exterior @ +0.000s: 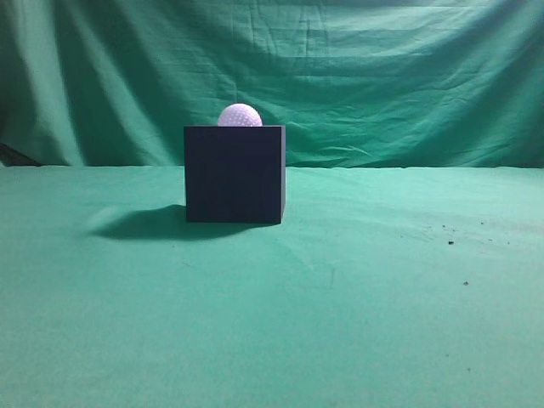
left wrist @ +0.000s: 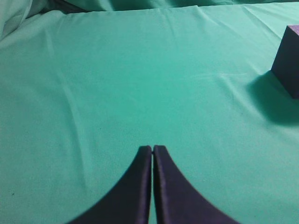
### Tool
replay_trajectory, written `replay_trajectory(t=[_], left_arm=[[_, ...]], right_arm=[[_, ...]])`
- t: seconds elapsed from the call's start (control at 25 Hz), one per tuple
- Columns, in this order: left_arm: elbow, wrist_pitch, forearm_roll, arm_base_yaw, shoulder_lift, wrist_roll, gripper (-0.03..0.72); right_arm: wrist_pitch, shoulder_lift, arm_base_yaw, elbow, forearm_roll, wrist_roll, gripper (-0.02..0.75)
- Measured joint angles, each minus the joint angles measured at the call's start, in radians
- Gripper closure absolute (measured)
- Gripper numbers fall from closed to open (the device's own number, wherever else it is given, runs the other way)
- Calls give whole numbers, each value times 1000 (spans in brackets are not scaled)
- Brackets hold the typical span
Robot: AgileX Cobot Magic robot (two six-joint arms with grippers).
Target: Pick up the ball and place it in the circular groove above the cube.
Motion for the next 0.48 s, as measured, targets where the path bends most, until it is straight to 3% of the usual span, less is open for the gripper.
replay_trajectory(t=[0.24,0.48], left_arm=[[0,0,0,0,0,0,688],[0,0,0,0,0,0,688]], right_arm=[[-54,-192,-156,197,60,0,738],[-35,-235,-193,249,100,0,738]])
